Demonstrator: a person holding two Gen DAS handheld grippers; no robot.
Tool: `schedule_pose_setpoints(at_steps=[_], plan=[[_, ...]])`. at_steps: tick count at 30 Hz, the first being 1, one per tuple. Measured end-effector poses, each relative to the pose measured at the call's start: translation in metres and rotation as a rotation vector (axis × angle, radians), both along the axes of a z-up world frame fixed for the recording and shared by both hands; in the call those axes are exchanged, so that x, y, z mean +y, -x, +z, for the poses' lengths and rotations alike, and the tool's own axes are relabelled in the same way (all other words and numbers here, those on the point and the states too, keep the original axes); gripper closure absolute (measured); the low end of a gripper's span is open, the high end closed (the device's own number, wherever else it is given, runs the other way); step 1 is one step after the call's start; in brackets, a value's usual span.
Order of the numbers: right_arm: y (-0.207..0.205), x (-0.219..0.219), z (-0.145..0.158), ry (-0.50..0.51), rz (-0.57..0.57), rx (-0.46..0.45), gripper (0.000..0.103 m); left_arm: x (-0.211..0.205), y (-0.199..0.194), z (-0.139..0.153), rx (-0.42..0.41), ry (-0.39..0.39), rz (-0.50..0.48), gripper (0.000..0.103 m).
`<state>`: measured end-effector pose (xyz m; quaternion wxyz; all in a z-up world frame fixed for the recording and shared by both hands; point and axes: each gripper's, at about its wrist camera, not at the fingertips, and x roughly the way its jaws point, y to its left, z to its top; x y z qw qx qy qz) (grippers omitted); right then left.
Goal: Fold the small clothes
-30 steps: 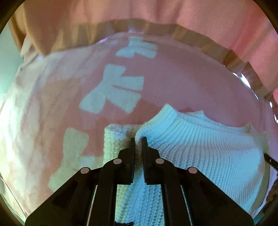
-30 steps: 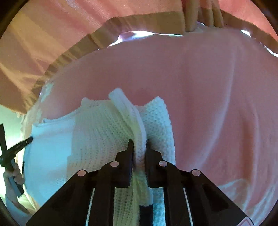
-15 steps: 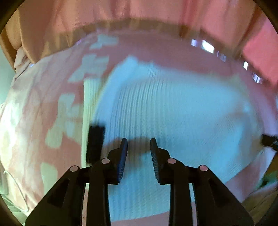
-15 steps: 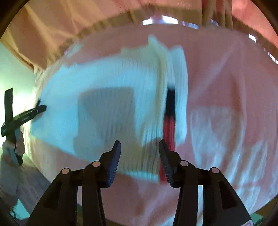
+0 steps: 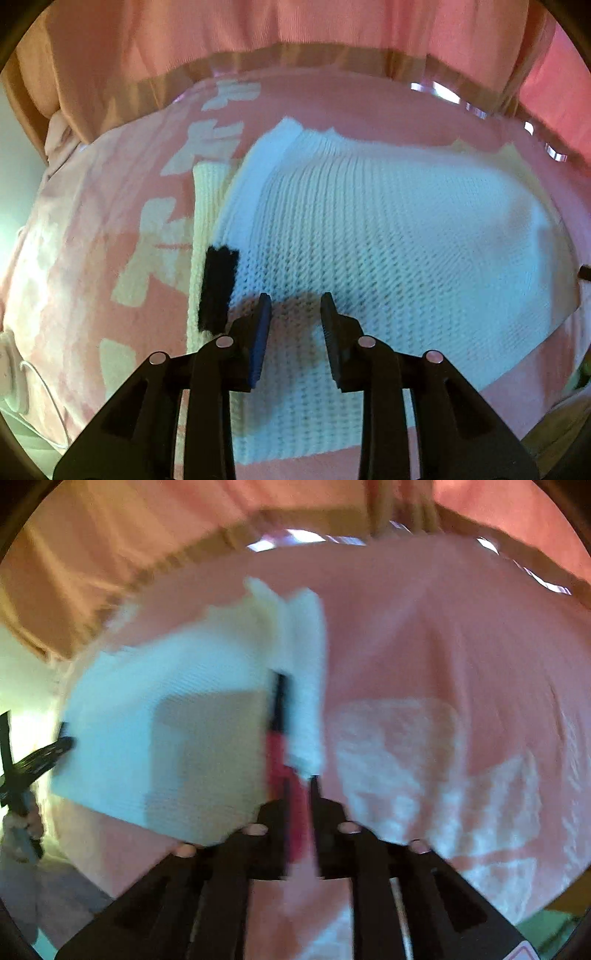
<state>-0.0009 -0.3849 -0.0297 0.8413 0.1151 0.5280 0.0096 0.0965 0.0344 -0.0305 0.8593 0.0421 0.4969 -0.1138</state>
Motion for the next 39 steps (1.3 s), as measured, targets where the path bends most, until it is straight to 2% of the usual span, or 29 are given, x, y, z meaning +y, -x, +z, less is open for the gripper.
schedule_pose_setpoints(at_steps=[1, 3, 5, 6, 7, 8, 12, 15, 17, 19, 21, 23, 25, 28, 31, 33, 35, 36, 37, 39], plan=[[-0.003, 0.007, 0.003, 0.005, 0.012, -0.013, 0.067, 0.000, -0.001, 0.003, 0.003, 0.030, 0.008, 0.074], [-0.009, 0.014, -0.003, 0.014, 0.029, 0.008, 0.067, -0.002, -0.006, 0.004, 0.009, 0.037, 0.024, 0.071], [-0.014, 0.017, -0.016, 0.017, 0.040, 0.049, 0.067, -0.002, -0.013, -0.004, 0.030, 0.008, 0.057, 0.070], [-0.017, 0.020, -0.024, 0.033, 0.052, 0.075, 0.068, 0.000, -0.016, -0.009, 0.048, 0.000, 0.077, 0.070], [-0.014, 0.026, -0.028, 0.051, 0.056, 0.089, 0.089, 0.002, -0.018, -0.012, 0.058, 0.008, 0.086, 0.068], [-0.015, 0.030, -0.033, 0.061, 0.074, 0.097, 0.094, 0.005, -0.020, -0.014, 0.063, 0.017, 0.092, 0.068], [-0.005, 0.031, -0.021, 0.161, 0.069, 0.033, 0.096, 0.009, -0.019, -0.016, 0.057, 0.010, 0.089, 0.069], [-0.001, 0.008, -0.033, 0.147, 0.013, 0.087, 0.096, 0.007, -0.016, -0.019, 0.038, -0.028, 0.069, 0.068], [0.000, 0.011, -0.040, 0.147, 0.039, 0.124, 0.095, 0.003, -0.015, -0.021, 0.016, -0.061, 0.058, 0.068], [0.000, 0.016, -0.034, 0.138, 0.029, 0.104, 0.093, -0.001, -0.013, -0.019, 0.008, -0.086, 0.055, 0.068], [0.002, 0.021, -0.011, 0.107, 0.016, 0.026, 0.087, -0.005, -0.010, -0.011, -0.009, -0.102, 0.058, 0.069], [0.003, 0.028, 0.012, 0.094, 0.017, -0.071, 0.084, -0.008, -0.006, 0.005, -0.057, -0.081, 0.057, 0.069], [-0.004, 0.034, 0.028, 0.055, 0.025, -0.133, 0.084, -0.009, -0.007, 0.022, -0.107, -0.046, 0.066, 0.061], [-0.034, 0.053, 0.032, 0.025, 0.061, -0.156, 0.085, -0.014, -0.019, 0.040, -0.141, 0.026, 0.084, 0.046], [-0.071, 0.071, 0.020, 0.032, 0.130, -0.122, 0.094, -0.028, -0.046, 0.035, -0.097, 0.037, 0.086, 0.044], [-0.095, 0.074, -0.002, 0.097, 0.133, -0.052, 0.097, -0.035, -0.066, 0.021, -0.061, -0.007, 0.105, 0.044], [-0.114, 0.058, -0.040, 0.195, 0.071, 0.074, 0.098, -0.037, -0.080, 0.003, -0.021, -0.054, 0.139, 0.044], [-0.118, 0.048, -0.046, 0.148, 0.047, 0.089, 0.100, -0.034, -0.087, -0.008, 0.010, -0.076, 0.152, 0.043], [-0.119, 0.038, -0.038, 0.083, 0.010, 0.086, 0.099, -0.032, -0.089, -0.014, 0.026, -0.068, 0.160, 0.042], [-0.116, 0.038, -0.016, 0.063, 0.011, 0.005, 0.099, -0.027, -0.088, -0.007, 0.016, -0.027, 0.173, 0.043]])
